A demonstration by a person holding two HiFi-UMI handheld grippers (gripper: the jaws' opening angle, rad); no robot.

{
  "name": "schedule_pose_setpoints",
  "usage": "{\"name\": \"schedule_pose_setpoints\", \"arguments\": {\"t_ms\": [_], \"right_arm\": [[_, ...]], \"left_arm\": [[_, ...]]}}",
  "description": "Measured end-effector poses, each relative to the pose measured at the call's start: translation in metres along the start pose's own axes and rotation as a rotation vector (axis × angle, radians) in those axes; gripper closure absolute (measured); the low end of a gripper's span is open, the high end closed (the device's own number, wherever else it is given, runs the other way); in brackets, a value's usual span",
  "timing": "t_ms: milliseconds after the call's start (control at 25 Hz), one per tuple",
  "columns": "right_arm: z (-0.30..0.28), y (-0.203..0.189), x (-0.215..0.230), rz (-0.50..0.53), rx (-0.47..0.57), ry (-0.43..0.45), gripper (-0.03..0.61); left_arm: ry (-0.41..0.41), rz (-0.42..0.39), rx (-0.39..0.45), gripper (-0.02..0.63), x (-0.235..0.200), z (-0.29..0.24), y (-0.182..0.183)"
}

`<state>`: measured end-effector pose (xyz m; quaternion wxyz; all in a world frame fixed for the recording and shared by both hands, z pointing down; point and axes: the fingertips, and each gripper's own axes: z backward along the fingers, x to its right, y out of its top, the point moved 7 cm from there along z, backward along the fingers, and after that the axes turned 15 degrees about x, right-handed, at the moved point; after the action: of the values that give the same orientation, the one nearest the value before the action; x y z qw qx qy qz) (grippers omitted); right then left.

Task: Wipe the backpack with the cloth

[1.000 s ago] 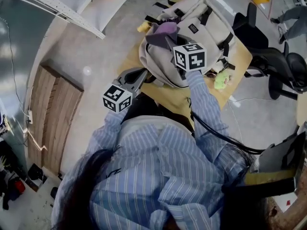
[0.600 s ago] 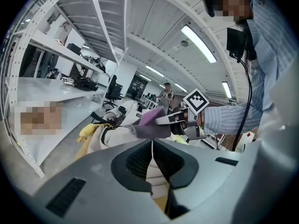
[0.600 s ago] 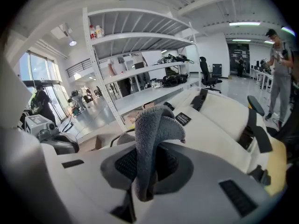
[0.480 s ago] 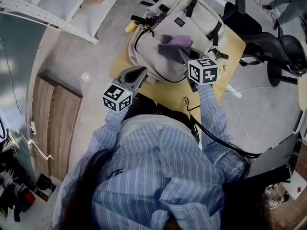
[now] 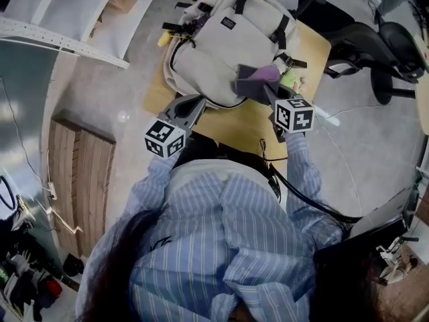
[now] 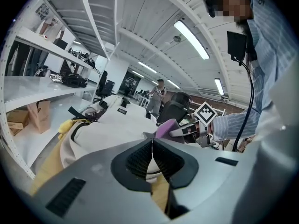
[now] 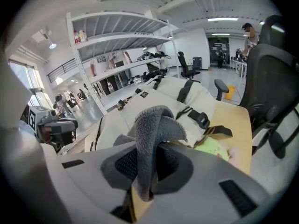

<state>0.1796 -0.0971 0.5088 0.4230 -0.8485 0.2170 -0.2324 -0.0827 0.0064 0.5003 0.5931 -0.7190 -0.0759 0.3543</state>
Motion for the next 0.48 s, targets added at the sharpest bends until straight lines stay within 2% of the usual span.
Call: {"name": "schedule_pose_setpoints", "arguments": {"t_ms": [280,480], "right_arm": [[0.035,-0.027,0.028,-0.013,-0.044,-0.054,0.537],[0.045,-0.018,0.029,-0.021,-0.022,-0.043,0.537]], "left_arm": [[-0.016,0.001,-0.009,0.601,0.018,-0.011,-0.008],[-0.012,0.004,-0.009,0.601,0.020,-0.012,-0.008]]}}
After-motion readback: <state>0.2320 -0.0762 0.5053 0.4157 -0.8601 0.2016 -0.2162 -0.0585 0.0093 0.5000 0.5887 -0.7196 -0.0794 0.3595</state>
